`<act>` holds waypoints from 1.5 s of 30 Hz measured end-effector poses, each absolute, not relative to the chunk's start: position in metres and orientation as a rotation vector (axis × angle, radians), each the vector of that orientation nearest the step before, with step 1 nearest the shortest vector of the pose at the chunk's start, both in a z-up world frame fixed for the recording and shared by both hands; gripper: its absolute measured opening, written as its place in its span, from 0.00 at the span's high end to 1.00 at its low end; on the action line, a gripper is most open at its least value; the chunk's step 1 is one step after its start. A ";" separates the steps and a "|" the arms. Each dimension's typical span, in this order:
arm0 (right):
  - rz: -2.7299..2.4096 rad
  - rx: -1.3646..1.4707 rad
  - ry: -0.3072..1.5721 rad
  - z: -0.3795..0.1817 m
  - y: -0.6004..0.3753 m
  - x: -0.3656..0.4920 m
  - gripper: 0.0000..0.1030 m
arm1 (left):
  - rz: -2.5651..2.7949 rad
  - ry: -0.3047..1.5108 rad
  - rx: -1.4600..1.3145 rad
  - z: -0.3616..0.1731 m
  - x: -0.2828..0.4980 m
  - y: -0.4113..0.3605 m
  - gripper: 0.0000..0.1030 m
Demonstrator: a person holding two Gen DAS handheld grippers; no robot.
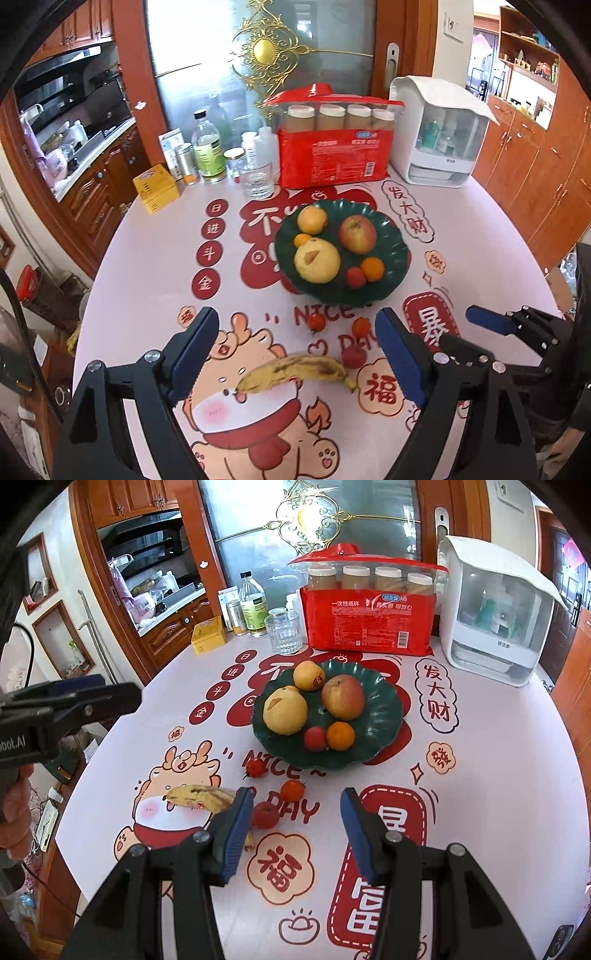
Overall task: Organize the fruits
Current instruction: 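Withdraw both tools from the plate toward the banana and red fruit, then close the left tool on the banana while the right tool grasps the small red fruit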
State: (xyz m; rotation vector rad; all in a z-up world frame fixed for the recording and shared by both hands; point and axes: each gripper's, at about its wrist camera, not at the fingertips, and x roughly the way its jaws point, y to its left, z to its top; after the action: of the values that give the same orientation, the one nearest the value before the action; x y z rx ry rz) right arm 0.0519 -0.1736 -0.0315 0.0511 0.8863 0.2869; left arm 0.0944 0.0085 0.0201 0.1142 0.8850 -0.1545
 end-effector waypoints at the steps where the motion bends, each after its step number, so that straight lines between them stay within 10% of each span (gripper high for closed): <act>1: 0.289 0.053 0.889 -0.033 -0.173 0.051 0.52 | -0.150 0.887 0.114 0.018 0.092 0.010 0.17; 45: 0.319 0.210 1.146 -0.147 -0.123 0.108 0.52 | -0.493 1.230 0.433 -0.171 0.161 0.029 0.17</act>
State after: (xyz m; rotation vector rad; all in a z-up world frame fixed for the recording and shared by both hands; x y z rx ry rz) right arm 0.1080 -0.1227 -0.1471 0.2105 1.1463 0.3187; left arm 0.1607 0.0285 -0.1706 0.4331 1.2300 -0.4934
